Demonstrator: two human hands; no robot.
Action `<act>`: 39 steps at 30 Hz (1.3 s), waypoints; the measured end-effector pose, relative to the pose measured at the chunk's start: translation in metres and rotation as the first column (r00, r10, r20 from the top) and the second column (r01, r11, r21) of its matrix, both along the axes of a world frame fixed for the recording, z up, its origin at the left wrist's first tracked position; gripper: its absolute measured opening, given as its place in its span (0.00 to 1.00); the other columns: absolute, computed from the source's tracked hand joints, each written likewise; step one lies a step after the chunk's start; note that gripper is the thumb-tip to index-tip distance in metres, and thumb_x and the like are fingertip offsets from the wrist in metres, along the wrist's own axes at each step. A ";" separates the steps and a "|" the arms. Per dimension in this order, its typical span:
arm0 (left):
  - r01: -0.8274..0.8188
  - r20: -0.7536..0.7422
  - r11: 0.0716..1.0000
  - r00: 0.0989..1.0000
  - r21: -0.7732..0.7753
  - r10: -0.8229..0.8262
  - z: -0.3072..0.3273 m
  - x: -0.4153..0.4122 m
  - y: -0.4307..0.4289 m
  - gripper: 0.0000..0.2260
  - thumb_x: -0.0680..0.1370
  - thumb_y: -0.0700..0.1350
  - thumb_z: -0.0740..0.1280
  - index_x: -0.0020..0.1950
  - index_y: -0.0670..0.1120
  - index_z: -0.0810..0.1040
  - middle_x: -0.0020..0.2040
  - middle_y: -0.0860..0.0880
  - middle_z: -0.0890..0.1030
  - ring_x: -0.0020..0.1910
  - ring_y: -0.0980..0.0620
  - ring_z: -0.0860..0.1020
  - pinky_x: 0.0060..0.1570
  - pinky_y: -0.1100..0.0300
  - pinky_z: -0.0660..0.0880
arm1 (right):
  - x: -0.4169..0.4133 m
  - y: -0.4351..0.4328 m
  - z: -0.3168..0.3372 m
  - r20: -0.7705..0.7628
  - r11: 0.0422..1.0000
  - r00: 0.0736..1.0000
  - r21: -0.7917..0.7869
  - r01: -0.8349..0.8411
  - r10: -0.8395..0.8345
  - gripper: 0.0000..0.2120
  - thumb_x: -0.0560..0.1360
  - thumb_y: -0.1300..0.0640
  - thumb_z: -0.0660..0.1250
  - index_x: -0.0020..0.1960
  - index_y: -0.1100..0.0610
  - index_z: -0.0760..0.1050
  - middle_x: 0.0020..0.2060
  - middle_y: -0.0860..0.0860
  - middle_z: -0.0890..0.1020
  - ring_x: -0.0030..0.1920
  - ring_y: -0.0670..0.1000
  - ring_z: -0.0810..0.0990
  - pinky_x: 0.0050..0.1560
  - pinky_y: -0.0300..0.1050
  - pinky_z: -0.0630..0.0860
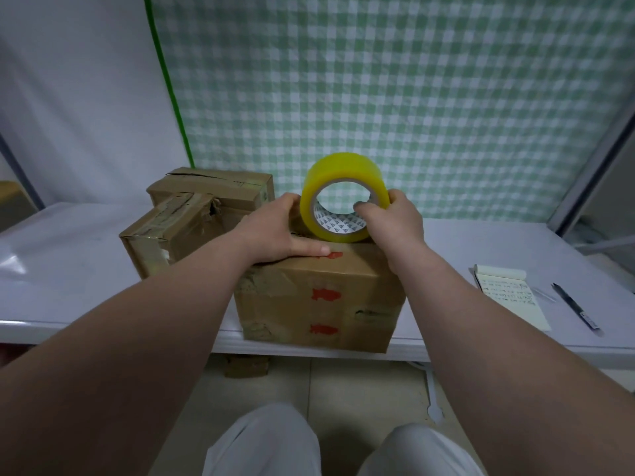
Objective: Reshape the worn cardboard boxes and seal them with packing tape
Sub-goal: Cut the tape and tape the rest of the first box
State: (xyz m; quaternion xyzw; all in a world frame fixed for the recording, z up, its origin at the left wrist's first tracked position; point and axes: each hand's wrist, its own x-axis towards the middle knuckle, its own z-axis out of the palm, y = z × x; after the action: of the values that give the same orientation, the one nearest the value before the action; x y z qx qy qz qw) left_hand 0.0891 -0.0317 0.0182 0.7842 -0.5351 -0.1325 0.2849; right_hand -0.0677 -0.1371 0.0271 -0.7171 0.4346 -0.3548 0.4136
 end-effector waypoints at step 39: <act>-0.049 0.154 0.955 0.988 0.294 0.004 0.011 -0.016 0.008 0.52 0.61 0.73 0.62 0.78 0.54 0.46 0.79 0.47 0.47 0.77 0.48 0.46 0.73 0.47 0.52 | -0.057 -0.027 0.054 -0.429 0.803 0.893 -0.576 -0.156 -0.135 0.23 0.72 0.69 0.59 0.65 0.55 0.72 0.50 0.56 0.76 0.45 0.57 0.73 0.41 0.48 0.69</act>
State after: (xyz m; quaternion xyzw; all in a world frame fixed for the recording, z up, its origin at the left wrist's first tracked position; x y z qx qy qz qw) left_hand 0.0727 -0.0234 0.0296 0.8329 -0.5186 -0.1476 0.1242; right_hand -0.1246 -0.1643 0.0809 -0.8746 0.3802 -0.2953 0.0573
